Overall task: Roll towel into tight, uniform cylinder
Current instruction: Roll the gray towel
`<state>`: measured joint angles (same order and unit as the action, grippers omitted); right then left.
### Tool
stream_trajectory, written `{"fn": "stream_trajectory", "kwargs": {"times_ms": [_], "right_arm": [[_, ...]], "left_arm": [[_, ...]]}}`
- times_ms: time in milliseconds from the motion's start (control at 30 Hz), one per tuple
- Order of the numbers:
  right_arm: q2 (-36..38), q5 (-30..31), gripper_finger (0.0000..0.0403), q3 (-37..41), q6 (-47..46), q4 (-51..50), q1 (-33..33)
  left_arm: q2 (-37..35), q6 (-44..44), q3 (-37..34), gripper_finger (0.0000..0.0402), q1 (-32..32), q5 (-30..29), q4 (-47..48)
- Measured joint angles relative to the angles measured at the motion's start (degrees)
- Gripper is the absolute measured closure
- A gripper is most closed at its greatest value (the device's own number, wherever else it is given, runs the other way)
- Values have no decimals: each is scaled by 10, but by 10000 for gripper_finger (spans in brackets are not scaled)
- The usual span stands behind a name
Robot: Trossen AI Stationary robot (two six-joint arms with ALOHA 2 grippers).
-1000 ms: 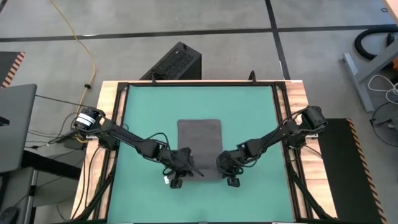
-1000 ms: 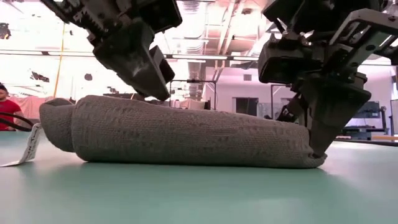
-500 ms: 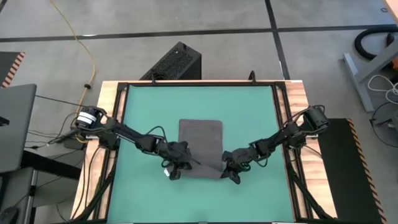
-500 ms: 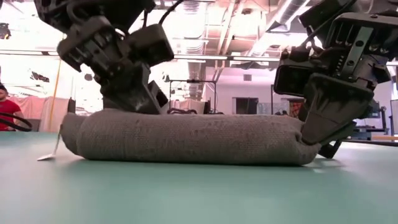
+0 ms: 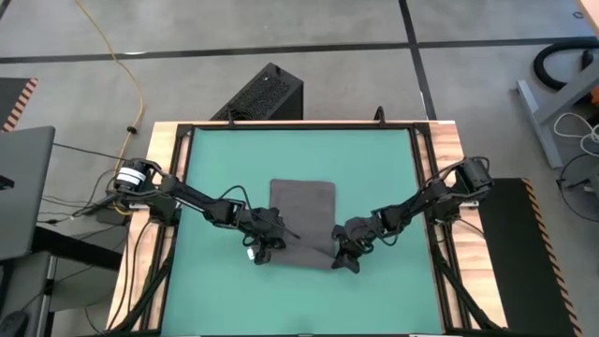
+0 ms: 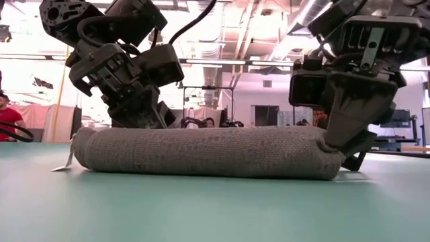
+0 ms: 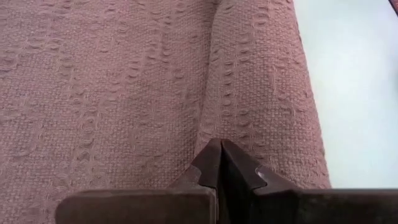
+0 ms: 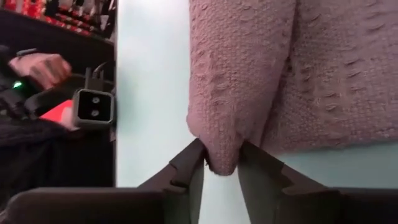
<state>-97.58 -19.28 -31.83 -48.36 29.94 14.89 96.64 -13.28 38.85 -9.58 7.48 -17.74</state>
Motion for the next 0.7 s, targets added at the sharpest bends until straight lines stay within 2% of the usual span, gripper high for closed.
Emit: {"fn": "stream_trajectory", "kwargs": {"times_ms": [67,200,400,567,700], "right_arm": [[6,-20,269,0,6,-16,-9],[43,-20,249,4,10,-89,-19],[117,0,247,2,43,-217,-27],[185,78,248,1,129,-231,14],[210,195,247,-12,230,-221,84]], "left_arm": [[0,0,0,401,0,-2,0],[0,0,0,401,0,-8,0],[0,0,0,401,-1,-20,2],[0,0,0,401,-1,-23,4],[0,0,0,401,-1,-24,5]]}}
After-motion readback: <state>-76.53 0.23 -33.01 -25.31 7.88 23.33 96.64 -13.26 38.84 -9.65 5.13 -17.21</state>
